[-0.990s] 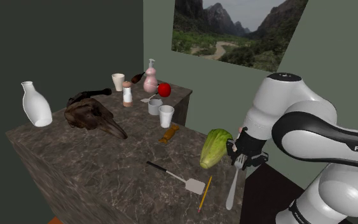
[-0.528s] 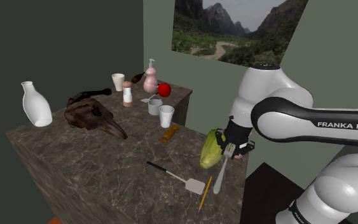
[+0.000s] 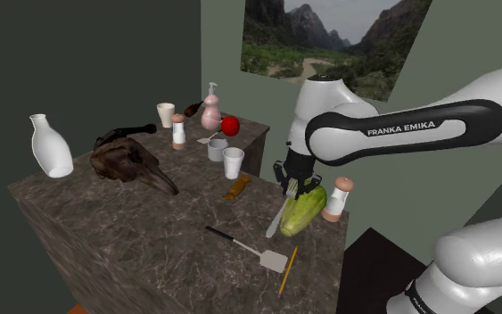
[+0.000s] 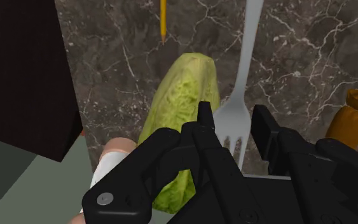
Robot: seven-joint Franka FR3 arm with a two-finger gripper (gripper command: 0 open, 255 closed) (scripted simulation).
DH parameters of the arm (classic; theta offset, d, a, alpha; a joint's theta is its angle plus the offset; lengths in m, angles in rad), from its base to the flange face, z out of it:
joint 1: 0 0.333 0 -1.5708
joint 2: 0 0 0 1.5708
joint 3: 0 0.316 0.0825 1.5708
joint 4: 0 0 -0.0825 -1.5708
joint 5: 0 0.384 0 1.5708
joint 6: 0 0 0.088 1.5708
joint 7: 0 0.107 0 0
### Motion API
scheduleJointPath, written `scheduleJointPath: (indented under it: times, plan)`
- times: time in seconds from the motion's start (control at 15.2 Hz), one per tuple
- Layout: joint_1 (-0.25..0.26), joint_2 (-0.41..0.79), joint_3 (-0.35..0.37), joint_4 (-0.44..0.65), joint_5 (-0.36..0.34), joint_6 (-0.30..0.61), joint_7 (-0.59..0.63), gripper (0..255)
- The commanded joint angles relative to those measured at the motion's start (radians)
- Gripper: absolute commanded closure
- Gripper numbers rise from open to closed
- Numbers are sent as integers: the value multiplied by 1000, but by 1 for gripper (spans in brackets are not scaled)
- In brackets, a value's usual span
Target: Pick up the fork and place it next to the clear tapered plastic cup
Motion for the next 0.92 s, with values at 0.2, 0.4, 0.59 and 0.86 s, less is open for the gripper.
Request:
scheduleJointPath:
  times: [0.2, 0.4, 0.59, 0.86]
  plan:
    - [-133, 247, 95, 185, -171, 34, 88, 255]
    - [-181, 414, 144, 311, -319, 24, 176, 255]
    - [-169, 592, 152, 451, -480, -16, 267, 255]
    - [-124, 702, 120, 514, -575, -14, 319, 255]
